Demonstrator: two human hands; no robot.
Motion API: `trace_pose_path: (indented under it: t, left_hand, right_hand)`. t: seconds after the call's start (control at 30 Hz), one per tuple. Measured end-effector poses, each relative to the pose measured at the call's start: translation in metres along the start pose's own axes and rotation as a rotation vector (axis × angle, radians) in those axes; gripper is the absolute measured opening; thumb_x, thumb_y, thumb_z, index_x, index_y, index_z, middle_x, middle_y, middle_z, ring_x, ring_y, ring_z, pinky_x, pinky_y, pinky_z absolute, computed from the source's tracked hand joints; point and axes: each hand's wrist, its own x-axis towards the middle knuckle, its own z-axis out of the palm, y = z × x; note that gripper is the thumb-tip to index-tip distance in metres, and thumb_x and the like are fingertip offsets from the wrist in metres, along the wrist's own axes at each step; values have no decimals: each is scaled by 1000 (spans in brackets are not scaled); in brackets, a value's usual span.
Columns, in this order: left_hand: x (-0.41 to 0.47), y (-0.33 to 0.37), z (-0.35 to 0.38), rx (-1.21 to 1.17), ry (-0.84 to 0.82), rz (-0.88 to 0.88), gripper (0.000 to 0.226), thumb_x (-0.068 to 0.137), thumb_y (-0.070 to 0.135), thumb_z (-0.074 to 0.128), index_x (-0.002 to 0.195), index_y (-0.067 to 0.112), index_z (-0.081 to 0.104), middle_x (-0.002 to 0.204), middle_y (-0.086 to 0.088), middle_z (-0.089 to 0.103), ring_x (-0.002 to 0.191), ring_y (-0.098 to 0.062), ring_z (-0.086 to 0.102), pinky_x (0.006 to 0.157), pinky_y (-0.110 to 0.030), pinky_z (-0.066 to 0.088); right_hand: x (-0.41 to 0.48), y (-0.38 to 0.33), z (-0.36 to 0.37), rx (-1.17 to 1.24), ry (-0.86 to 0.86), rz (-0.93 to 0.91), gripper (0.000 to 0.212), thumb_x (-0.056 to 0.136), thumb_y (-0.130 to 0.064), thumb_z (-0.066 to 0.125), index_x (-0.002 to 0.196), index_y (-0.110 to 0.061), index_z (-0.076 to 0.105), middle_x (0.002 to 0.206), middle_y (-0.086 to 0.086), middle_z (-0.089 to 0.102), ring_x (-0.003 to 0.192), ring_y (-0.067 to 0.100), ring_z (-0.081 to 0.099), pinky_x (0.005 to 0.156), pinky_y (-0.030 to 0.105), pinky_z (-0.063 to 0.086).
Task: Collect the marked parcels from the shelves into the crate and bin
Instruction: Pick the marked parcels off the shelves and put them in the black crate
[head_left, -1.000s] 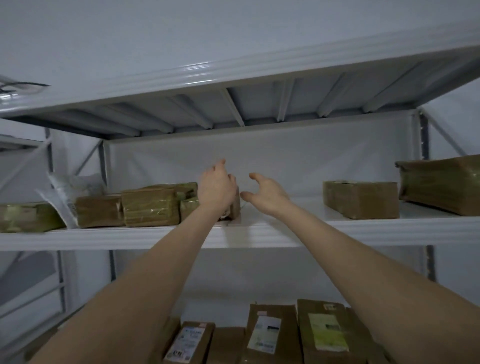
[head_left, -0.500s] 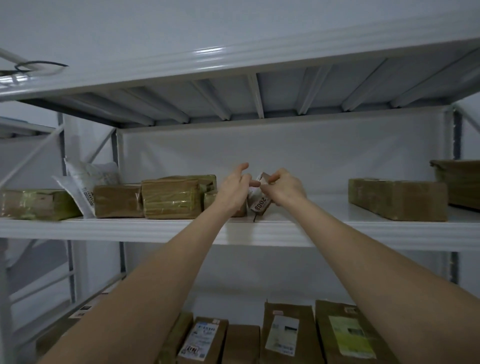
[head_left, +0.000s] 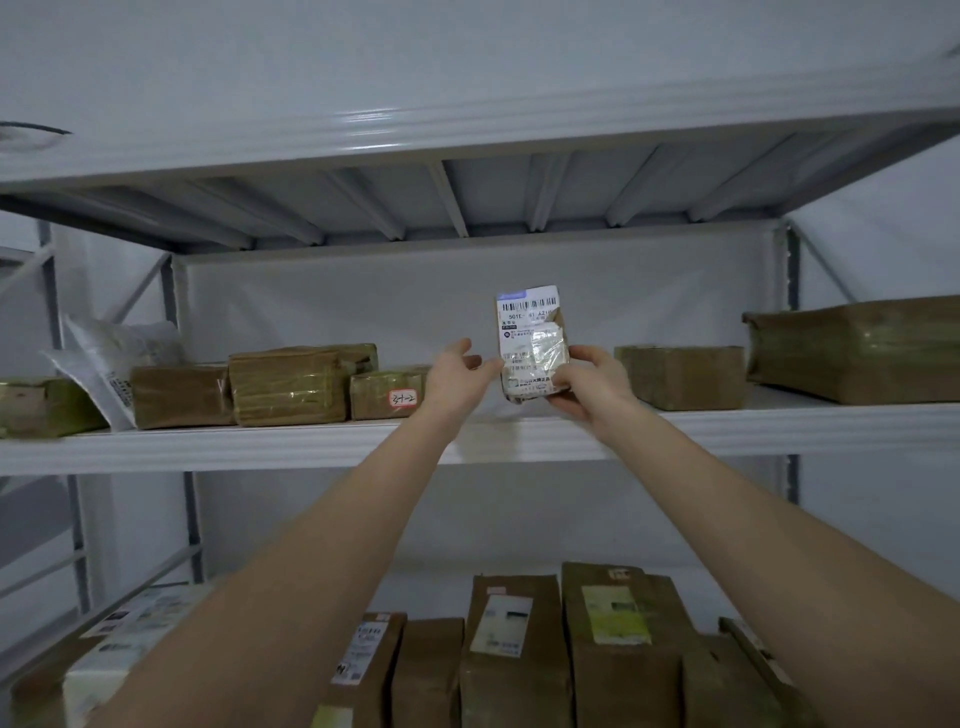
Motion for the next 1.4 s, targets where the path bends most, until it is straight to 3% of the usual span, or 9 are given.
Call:
trace_pose_path:
  t: [0.1, 0.23, 0.37, 0.5, 0.6, 0.73, 0.97, 1.13, 1.4]
  left_hand:
    - [-10, 10, 12, -64, -159, -5, 67, 91, 11, 62, 148, 15, 29, 123, -13, 61, 105, -26, 61, 92, -40, 53]
    - [-14, 20, 24, -72, -156, 10, 54, 88, 0, 62, 139, 11, 46, 113, -15, 66, 91, -24, 63, 79, -33, 56]
    - [-8, 20, 38, 62, -148, 3, 36, 88, 3, 61, 124, 8, 61, 106, -12, 69, 85, -25, 64, 82, -39, 57]
    - [-3, 19, 55, 300, -137, 67, 26, 86, 14, 59, 110, 14, 68, 101, -7, 71, 95, -27, 65, 87, -40, 52]
    - [-5, 20, 63, 428, -227, 70, 22, 85, 9, 50, 101, 10, 64, 98, -13, 67, 96, -27, 61, 81, -32, 46]
    - [-14, 18, 55, 652, -232, 157, 55, 93, 4, 41, 147, 7, 31, 150, -12, 38, 137, -28, 38, 109, -33, 30]
    - [-16, -17, -23, 863, 103, 286, 50, 93, 2, 39, 143, 10, 40, 145, -10, 42, 131, -27, 41, 102, -37, 36]
    - [10, -35, -88, 727, 247, 301, 49, 93, 0, 42, 141, 8, 42, 142, -12, 45, 131, -27, 42, 105, -36, 35]
    - [45, -50, -130, 618, 102, 354, 52, 92, -4, 38, 143, 7, 38, 145, -12, 44, 134, -26, 39, 108, -28, 28]
  right_hand:
    - [-13, -9, -12, 13, -20, 6, 32, 89, 4, 55, 117, -9, 52, 107, 14, 65, 94, 28, 66, 79, 36, 57]
    - [-19, -16, -26, -646, 68, -260, 41, 89, -20, 65, 129, -14, 56, 120, 6, 63, 106, 25, 60, 85, 30, 46]
    - [-19, -19, -30, -993, 78, -330, 53, 89, -25, 62, 139, -28, 44, 126, 10, 59, 116, 31, 54, 90, 35, 45]
    - [-9, -15, -29, -1240, 30, -309, 31, 93, -26, 54, 124, -26, 62, 129, 10, 55, 117, 30, 54, 94, 36, 45]
    - [-4, -13, -31, -1312, -43, -306, 30, 94, -23, 51, 121, -23, 65, 134, 9, 54, 122, 30, 50, 98, 36, 44]
    - [-1, -12, -33, -1337, -16, -371, 43, 96, -25, 46, 138, -24, 48, 144, 7, 39, 133, 29, 34, 106, 39, 34]
    - [-10, 6, 27, -1227, -90, -512, 50, 92, -33, 53, 141, -26, 41, 142, 7, 39, 132, 29, 32, 104, 40, 34]
    - [0, 17, 96, -1252, -192, -498, 58, 92, -42, 56, 145, -31, 34, 142, 12, 42, 131, 32, 36, 106, 40, 34]
    - [22, 34, 169, -1283, -201, -300, 47, 87, -39, 62, 131, -33, 47, 122, 4, 61, 108, 26, 59, 87, 34, 48]
